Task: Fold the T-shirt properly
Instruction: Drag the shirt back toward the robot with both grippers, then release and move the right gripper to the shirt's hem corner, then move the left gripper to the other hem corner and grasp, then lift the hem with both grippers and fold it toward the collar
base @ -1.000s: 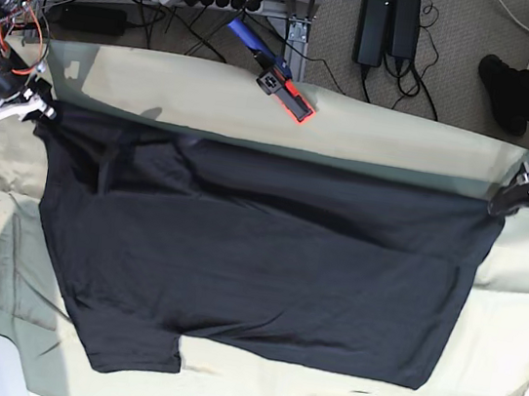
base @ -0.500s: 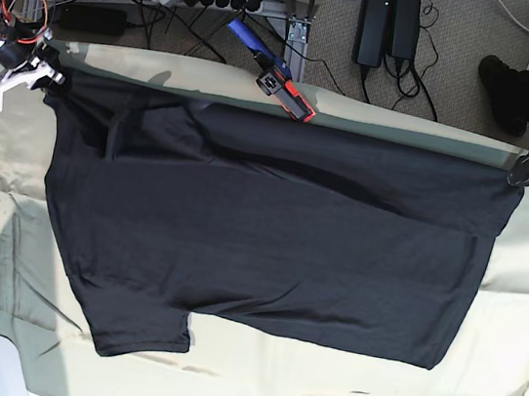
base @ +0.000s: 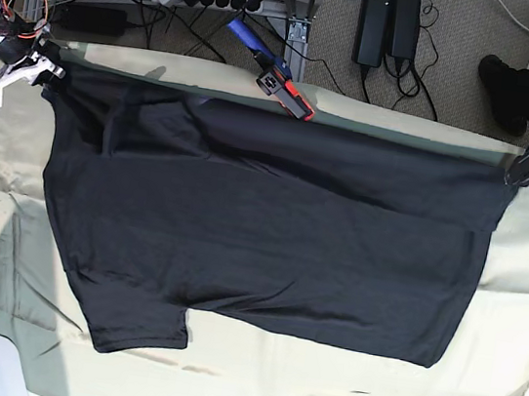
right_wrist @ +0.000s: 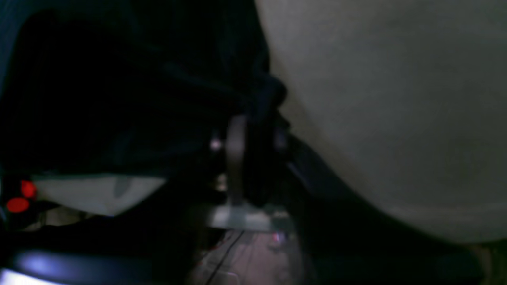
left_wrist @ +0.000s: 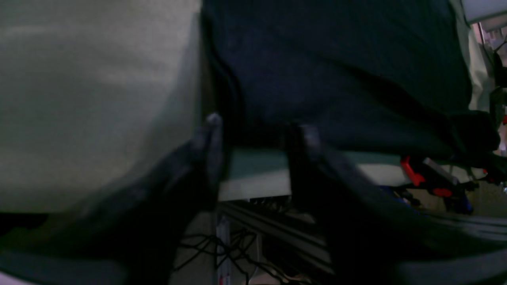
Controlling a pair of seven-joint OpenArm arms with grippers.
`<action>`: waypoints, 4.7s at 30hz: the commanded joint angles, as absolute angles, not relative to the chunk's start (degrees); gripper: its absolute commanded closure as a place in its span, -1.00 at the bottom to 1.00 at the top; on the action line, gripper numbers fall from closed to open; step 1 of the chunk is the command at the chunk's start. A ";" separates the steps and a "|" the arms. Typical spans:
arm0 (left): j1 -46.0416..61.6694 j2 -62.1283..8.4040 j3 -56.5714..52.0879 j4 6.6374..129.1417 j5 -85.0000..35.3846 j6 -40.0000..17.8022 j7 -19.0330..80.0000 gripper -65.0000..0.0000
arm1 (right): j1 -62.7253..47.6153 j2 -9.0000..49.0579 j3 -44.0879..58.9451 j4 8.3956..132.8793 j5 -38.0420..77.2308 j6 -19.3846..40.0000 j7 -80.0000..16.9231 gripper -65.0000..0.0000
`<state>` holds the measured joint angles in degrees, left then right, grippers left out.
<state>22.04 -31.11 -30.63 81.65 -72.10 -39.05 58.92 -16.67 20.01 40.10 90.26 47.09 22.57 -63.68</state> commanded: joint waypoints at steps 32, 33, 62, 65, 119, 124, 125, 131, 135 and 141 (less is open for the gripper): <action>8.71 -34.79 -27.66 83.53 -64.86 -40.00 52.53 0.07 | 24.69 26.70 28.14 60.58 35.05 26.83 -49.08 -0.08; 8.69 -34.79 -27.66 83.53 -64.86 -40.00 52.56 0.07 | 26.70 26.61 26.89 57.43 34.72 26.85 -48.95 -0.08; 5.52 -34.76 -27.64 82.91 -55.88 -40.00 46.22 0.07 | 32.99 19.68 14.11 49.84 34.50 26.92 -50.13 -0.07; 1.34 -34.79 -26.89 79.90 -51.48 -40.00 43.81 0.07 | 32.97 19.68 14.11 49.84 34.50 26.92 -50.89 -0.07; -34.44 -26.70 -10.41 29.89 -45.06 -40.00 41.43 1.00 | 32.99 20.05 14.13 49.84 39.16 27.09 -54.83 1.00; -34.15 -29.04 -10.39 30.26 -53.95 -40.00 51.94 1.00 | 32.95 21.12 14.13 49.84 45.17 29.50 -60.51 1.00; -34.11 -29.47 -10.39 30.30 -55.53 -40.00 53.56 1.00 | 32.95 21.32 14.13 49.84 46.52 29.87 -61.08 1.00; -32.69 -31.33 -10.39 30.76 -63.90 -40.00 65.01 1.00 | 32.67 22.11 14.13 49.84 51.48 30.09 -67.35 1.00; -30.70 -32.93 -10.39 33.61 -65.80 -40.00 66.43 1.00 | 32.18 22.57 14.13 49.89 54.63 30.52 -70.22 1.00; -24.23 -35.44 -10.39 43.57 -69.56 -40.00 69.71 1.00 | 28.56 25.28 14.13 51.72 58.63 31.35 -71.75 1.00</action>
<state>-22.72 -34.13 -10.17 42.83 -68.40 -38.65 70.11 27.05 24.23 13.96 50.41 57.04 26.09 -71.68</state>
